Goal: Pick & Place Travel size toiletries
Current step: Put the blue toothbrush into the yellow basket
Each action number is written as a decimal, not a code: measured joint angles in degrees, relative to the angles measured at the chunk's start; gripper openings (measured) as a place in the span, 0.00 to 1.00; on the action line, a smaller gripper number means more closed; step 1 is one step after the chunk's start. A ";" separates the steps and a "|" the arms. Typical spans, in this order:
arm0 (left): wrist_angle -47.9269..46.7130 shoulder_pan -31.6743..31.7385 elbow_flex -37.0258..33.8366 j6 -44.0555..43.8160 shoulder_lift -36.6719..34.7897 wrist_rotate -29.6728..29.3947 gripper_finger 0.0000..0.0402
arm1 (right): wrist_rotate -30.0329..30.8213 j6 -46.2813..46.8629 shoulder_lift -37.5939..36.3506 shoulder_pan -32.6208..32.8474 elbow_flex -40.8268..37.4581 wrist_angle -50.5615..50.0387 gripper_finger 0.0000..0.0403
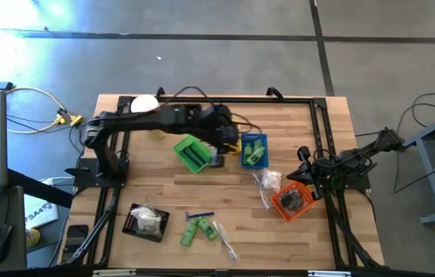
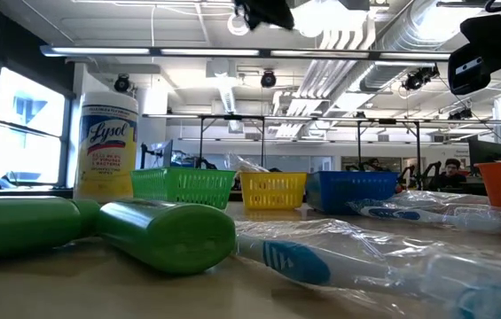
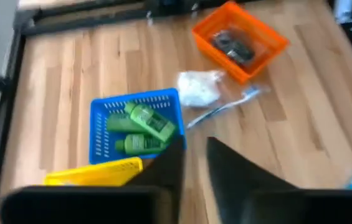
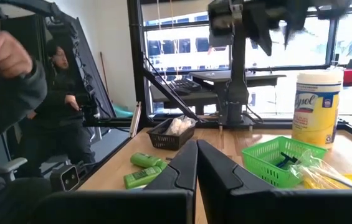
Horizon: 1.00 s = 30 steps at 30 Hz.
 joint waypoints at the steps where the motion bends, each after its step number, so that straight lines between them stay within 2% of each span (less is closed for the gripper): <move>1: -1.17 -0.19 0.00 0.54 -1.55 0.03 0.10 | 0.02 0.01 0.01 -0.01 0.00 -0.02 0.01; 3: -3.17 -0.25 0.00 0.75 -4.47 0.51 0.03 | -0.02 0.01 0.00 0.01 -0.01 0.02 0.01; 11: -9.09 -0.18 -0.08 2.98 -16.16 0.69 0.00 | -0.11 0.06 0.02 -0.01 0.00 -0.01 0.01; 15: -10.43 -0.15 -5.37 5.03 -23.78 0.02 0.00 | -0.15 0.06 0.02 0.01 0.00 0.02 0.01; 19: -7.00 -0.13 -18.44 6.20 -35.09 -0.98 0.00 | -0.05 0.19 0.02 -0.01 0.00 -0.10 0.01; 27: 19.90 -0.15 -55.56 -4.66 -64.28 -0.90 0.00 | -0.08 0.19 0.02 0.01 0.00 -0.02 0.01; 30: 25.90 -0.15 -66.87 -4.66 -73.21 -0.90 0.00 | 0.00 0.15 0.02 0.00 0.00 -0.06 0.01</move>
